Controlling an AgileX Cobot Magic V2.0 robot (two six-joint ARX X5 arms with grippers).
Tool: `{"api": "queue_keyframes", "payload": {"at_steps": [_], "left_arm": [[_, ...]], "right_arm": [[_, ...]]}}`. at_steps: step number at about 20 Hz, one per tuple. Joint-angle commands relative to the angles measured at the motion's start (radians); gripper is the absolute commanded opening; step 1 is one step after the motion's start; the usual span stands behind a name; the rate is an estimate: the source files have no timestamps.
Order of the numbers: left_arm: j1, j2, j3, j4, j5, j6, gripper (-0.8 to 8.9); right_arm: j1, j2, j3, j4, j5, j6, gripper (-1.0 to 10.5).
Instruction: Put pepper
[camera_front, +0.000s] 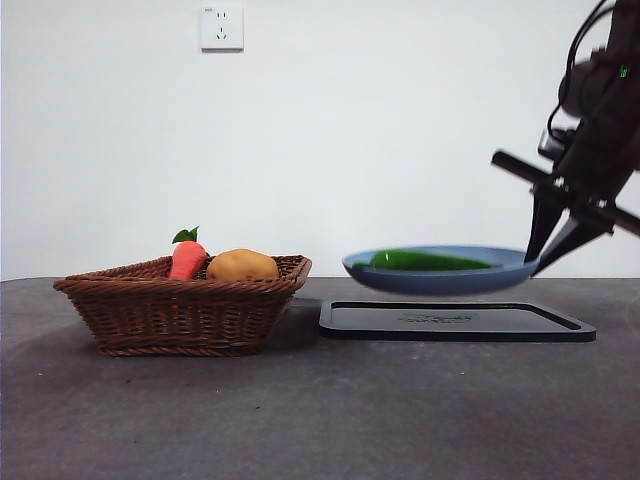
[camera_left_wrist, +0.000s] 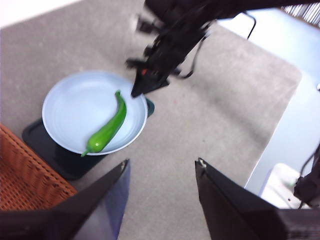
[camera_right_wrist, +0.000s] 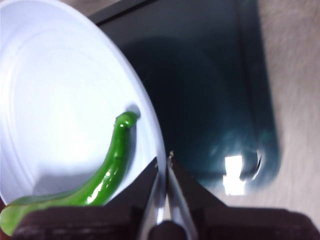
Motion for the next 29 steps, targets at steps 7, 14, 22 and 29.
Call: {"api": "queue_keyframes", "payload": {"at_steps": [7, 14, 22, 29], "left_arm": [[-0.005, -0.009, 0.020, -0.001, -0.001, 0.003, 2.34], [-0.007, -0.009, 0.020, -0.002, -0.002, 0.001, 2.34], [-0.007, -0.009, 0.020, -0.006, -0.003, 0.001, 2.34], [-0.007, -0.008, 0.020, -0.018, -0.002, 0.005, 2.32]], "right_arm": [[-0.027, 0.119, 0.033, 0.093, -0.030, 0.017, 0.0], [-0.026, 0.131, 0.033, 0.106, -0.029, 0.005, 0.2], [-0.045, 0.060, 0.033, 0.056, -0.024, -0.042, 1.7], [-0.030, -0.298, 0.033, -0.183, -0.032, -0.212, 1.7]]}}
